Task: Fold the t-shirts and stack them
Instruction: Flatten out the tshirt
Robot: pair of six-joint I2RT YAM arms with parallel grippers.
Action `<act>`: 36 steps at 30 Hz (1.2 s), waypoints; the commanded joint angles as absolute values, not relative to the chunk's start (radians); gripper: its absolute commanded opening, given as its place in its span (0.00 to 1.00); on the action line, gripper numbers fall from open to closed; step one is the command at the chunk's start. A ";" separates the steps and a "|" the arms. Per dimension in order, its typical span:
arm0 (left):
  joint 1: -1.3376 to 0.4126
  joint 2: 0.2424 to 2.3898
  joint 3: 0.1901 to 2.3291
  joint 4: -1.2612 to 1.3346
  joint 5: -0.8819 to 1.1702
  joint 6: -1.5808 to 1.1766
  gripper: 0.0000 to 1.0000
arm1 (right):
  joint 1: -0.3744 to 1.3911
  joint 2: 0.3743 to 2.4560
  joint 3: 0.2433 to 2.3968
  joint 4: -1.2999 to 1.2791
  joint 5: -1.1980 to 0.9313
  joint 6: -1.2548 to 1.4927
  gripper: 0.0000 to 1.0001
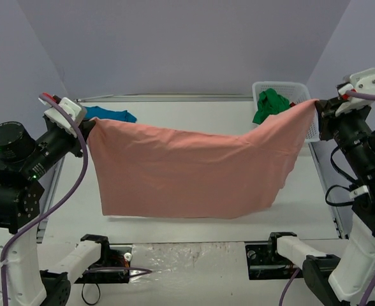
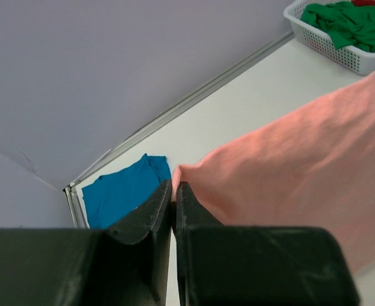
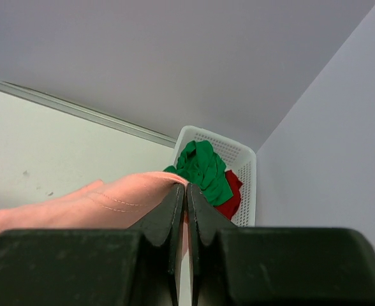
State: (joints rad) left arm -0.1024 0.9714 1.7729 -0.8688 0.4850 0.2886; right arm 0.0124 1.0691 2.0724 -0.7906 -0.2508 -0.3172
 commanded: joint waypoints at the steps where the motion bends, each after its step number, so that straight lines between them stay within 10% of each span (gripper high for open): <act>1: -0.094 1.022 1.697 -0.756 0.442 0.253 0.02 | 0.005 1.183 2.020 -0.664 -0.189 -0.316 0.00; 8: -0.091 1.159 1.569 -0.623 0.394 0.226 0.02 | 0.005 1.389 1.870 -0.525 -0.187 -0.311 0.00; 20: -0.078 1.459 1.960 -0.641 0.373 0.184 0.02 | 0.005 1.661 2.341 -0.569 -0.163 -0.296 0.00; 36: -0.072 1.039 1.628 -0.724 0.397 0.229 0.02 | 0.005 1.120 1.965 -0.589 -0.190 -0.258 0.00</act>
State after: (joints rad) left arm -0.0792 1.1160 1.6257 -0.7288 0.3878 0.2195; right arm 0.0124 1.2160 1.9522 -0.6449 -0.1940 -0.2806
